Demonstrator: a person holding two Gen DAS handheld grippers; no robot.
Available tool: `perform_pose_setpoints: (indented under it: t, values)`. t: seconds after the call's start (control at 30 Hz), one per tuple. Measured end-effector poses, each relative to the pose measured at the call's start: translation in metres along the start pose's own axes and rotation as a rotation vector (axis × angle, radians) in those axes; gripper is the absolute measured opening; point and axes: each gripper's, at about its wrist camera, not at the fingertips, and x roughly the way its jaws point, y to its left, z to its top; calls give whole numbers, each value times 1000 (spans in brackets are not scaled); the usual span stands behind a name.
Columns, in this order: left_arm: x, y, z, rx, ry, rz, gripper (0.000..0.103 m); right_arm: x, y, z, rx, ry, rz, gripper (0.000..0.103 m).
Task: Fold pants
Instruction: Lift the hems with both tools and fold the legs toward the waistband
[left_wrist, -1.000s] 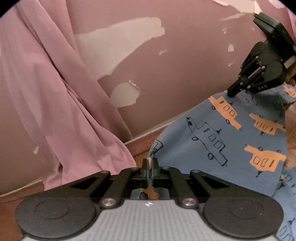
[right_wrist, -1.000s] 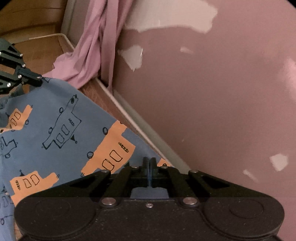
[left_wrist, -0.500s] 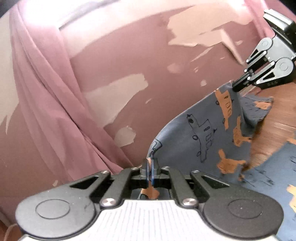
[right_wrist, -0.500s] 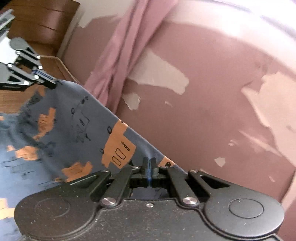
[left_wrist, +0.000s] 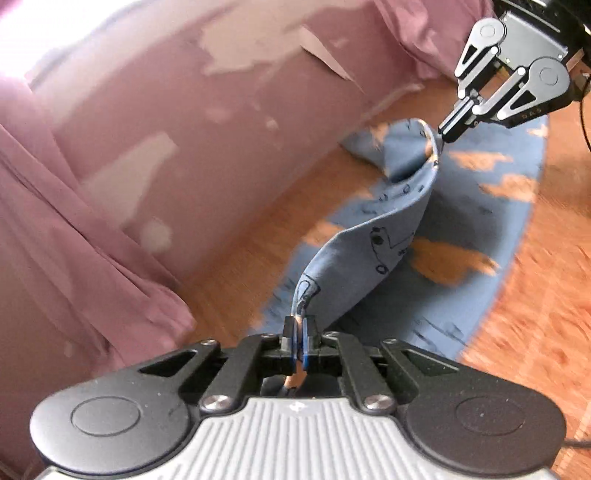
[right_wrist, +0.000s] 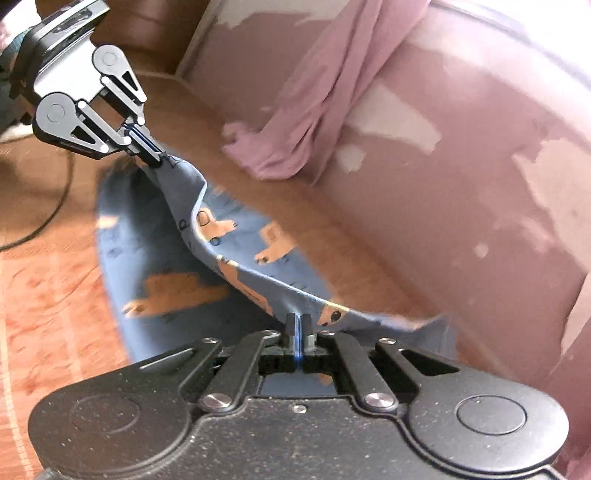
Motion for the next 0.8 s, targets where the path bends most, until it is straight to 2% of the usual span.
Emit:
perform_pose_setpoints:
  t: [0.13,0.17,0.2,0.33,0.4,0.5,0.57,0.7,0.8]
  values:
    - [4,-7,-7,-25,41,-30,16,3,14,-7,35,42,27,0]
    - [4,-7,-7,-31,45,-26,27,3,15,-8,45,48,31,4]
    - [3,-7,-6,-40,46,-22,38,2,16,-9,58,56,36,13]
    - [4,-4,-8,-52,60,-24,45,5,7,-11,125,83,52,25]
    - [7,-7,-11,-45,77,-33,48,8,3,-11,93,79,49,45]
    - [7,-10,-12,-10,94,-61,50,9,0,-7,-91,67,90,58]
    - [7,-6,-10,0,107,-105,51,13,-8,-1,-241,66,163,62]
    - [6,9,-2,54,130,-233,51,28,-28,15,-547,74,304,62]
    - [11,19,3,100,169,-291,52,45,-41,29,-669,115,359,62]
